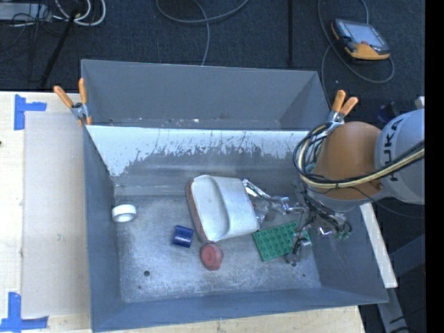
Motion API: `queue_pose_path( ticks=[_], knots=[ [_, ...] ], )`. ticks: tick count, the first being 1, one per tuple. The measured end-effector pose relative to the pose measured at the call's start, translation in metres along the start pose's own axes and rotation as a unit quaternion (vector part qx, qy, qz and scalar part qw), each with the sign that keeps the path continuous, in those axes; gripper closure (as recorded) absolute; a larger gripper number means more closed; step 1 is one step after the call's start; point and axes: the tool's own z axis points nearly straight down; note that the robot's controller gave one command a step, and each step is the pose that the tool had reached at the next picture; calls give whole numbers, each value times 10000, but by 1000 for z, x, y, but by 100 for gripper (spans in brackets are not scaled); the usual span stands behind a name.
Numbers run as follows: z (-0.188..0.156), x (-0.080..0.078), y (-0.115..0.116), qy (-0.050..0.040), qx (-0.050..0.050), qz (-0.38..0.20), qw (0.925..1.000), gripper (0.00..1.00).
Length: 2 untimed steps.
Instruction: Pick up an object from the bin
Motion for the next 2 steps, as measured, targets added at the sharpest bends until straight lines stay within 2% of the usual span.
queue_pose_path(
  ticks=[1, 2],
  knots=[
    [-2, 0, 0, -7, 10, -16, 10000, 100],
    [-149, -12, -6, -48, 31, -1026, 9947, 100]
  ],
)
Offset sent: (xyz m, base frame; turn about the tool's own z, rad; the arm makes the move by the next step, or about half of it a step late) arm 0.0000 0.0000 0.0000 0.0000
